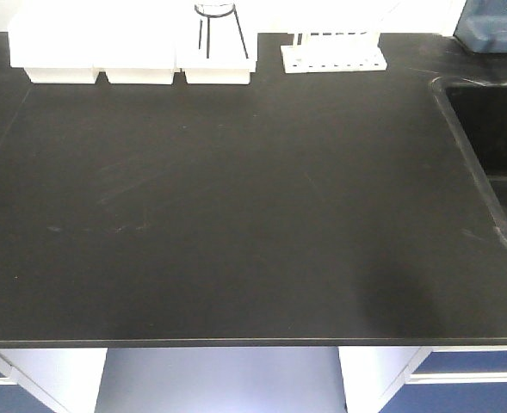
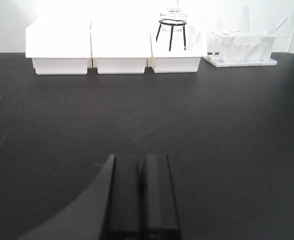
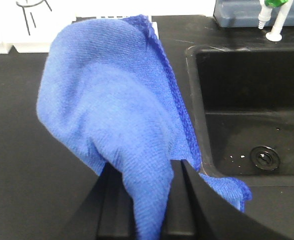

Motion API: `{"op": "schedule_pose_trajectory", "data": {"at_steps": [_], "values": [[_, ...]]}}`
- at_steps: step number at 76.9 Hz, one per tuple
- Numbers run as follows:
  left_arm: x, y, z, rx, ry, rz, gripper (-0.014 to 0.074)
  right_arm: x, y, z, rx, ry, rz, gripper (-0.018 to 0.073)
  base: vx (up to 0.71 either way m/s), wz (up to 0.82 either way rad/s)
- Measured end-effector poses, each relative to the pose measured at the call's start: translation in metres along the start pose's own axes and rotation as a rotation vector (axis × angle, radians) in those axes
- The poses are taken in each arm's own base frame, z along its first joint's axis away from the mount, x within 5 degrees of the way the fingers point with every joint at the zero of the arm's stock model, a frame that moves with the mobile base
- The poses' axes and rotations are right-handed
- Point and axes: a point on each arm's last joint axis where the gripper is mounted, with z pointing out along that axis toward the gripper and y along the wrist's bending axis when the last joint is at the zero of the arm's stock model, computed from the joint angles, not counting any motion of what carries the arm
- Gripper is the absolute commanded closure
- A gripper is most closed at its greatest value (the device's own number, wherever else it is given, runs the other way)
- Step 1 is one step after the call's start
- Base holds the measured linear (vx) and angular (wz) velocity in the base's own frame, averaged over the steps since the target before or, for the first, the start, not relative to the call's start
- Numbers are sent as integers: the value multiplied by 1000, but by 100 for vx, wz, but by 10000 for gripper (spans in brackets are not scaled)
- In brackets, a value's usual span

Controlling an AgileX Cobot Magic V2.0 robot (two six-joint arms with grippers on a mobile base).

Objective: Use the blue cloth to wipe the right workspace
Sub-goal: 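Hold the blue cloth in the right gripper while driving to another bench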

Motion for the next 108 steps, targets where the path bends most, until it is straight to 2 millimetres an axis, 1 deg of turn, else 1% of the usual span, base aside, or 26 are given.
{"op": "schedule_pose_trajectory", "data": {"at_steps": [108], "values": [[0, 0, 0, 0, 0, 0, 603, 3, 0, -2, 3, 16, -2, 564, 0, 0]]}}
